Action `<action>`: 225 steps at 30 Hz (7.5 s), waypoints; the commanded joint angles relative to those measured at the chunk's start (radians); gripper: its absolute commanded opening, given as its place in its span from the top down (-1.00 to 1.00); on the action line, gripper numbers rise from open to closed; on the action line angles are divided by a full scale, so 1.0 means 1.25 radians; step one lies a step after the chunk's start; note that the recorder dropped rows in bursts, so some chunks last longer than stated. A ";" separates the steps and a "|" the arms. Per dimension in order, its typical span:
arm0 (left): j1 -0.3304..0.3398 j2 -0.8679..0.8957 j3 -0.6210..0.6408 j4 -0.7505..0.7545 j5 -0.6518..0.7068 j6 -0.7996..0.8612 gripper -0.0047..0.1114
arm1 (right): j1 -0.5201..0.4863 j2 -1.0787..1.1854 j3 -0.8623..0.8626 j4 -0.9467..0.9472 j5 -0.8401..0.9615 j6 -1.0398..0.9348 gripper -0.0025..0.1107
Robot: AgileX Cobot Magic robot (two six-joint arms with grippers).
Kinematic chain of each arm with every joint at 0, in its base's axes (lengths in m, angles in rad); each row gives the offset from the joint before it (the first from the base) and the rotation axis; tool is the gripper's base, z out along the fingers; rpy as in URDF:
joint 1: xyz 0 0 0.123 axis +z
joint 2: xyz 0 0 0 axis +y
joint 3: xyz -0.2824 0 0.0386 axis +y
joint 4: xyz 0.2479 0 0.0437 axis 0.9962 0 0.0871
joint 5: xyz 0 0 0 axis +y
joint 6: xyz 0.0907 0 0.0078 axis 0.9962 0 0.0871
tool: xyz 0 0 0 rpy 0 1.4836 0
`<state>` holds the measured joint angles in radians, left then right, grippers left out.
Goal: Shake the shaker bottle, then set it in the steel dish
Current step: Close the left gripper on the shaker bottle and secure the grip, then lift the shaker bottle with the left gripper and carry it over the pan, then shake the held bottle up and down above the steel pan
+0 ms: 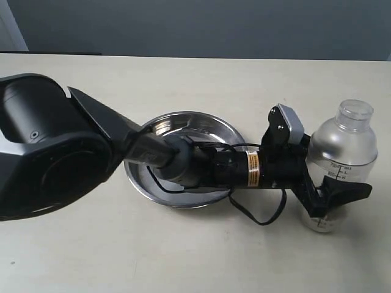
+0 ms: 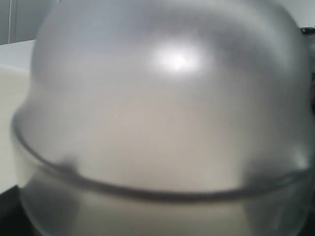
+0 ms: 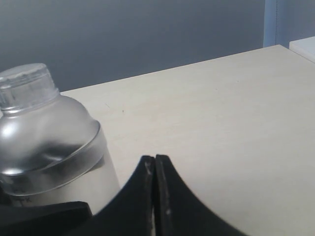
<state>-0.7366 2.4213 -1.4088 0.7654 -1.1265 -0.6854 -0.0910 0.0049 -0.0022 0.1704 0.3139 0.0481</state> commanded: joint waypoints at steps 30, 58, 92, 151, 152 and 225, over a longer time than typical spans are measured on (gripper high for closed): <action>-0.001 -0.097 0.002 0.000 0.192 0.002 0.91 | 0.000 -0.004 0.002 -0.001 -0.006 0.000 0.97; 0.188 -0.617 0.299 -0.157 0.527 0.206 0.91 | 0.000 -0.004 0.002 -0.001 -0.006 0.000 0.97; 0.140 -0.675 0.480 -0.135 0.578 0.183 0.92 | 0.001 -0.004 0.002 -0.001 -0.006 0.000 0.97; 0.169 -0.763 0.504 -0.503 0.555 0.419 0.92 | 0.001 -0.004 0.002 0.000 -0.006 0.000 0.97; 0.164 -0.803 0.494 -0.476 0.530 0.419 0.92 | 0.001 -0.004 0.002 0.000 -0.006 0.000 0.97; 0.174 -0.785 0.569 -0.491 0.543 0.359 0.92 | 0.001 -0.004 0.002 -0.001 -0.006 0.000 0.97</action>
<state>-0.5198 1.3976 -0.7075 0.1793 -0.4848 -0.2272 -0.0910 0.0049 -0.0022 0.1704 0.3174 0.0481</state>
